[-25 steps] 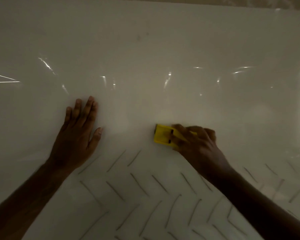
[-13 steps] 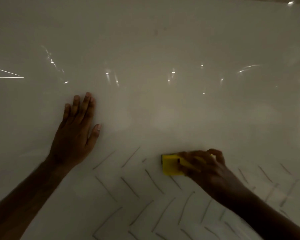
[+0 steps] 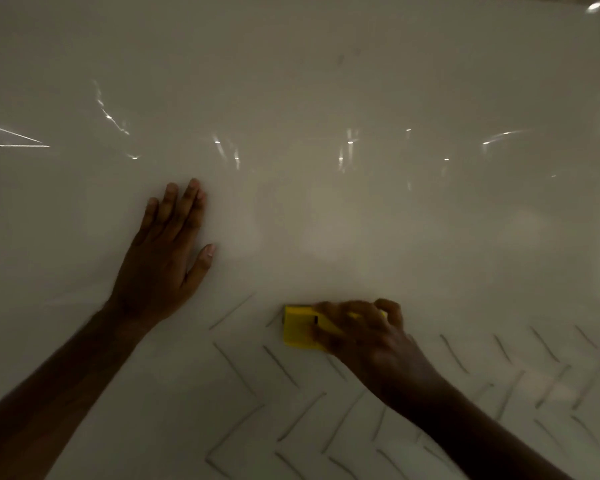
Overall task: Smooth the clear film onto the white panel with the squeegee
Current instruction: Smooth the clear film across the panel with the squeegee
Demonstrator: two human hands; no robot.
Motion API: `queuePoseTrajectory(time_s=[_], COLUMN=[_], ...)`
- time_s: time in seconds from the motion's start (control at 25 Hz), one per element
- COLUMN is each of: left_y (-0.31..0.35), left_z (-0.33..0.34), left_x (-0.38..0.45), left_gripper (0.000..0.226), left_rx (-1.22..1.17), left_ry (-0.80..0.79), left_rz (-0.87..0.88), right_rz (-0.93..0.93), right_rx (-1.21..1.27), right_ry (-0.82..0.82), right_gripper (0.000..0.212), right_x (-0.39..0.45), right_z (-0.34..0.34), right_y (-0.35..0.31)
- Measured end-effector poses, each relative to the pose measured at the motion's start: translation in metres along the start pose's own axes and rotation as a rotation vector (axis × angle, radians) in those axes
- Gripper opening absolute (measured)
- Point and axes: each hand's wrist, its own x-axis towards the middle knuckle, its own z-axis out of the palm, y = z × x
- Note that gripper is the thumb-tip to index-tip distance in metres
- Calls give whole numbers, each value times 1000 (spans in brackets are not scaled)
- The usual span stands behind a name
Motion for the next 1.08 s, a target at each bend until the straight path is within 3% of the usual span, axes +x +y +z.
queuePoseTrajectory(time_s=[0.12,0.28,0.4,0.6,0.72,0.92,1.08], left_y=[-1,0,-2,-7,-4,-5,-5], left_z=[4,5,4,3,6,8,6], left_x=[-3,-3,-5,-18,-24,-28,-32], left_gripper=[74,74,73,72,72,67,64], left_rx=[32,54,48,71,78,46,13], left_ry=[32,57,49,54,62,85,107], left_rz=[-19,-10,-9,-14,-24,-37,-58], right_rz=[57,247,185,-55,31,241,51], right_rx=[-4,23,31,28,-9,-20,23], right_ry=[16,143,123,-16,-2,118,46], right_gripper=[39,34,41,38,40,35,42], right_x=[-13,47,73,1,-3,84,76], right_z=[-17,-18,8,13,-3,-9,24], right_y=[28,34,-13,-41,-10,6,-63])
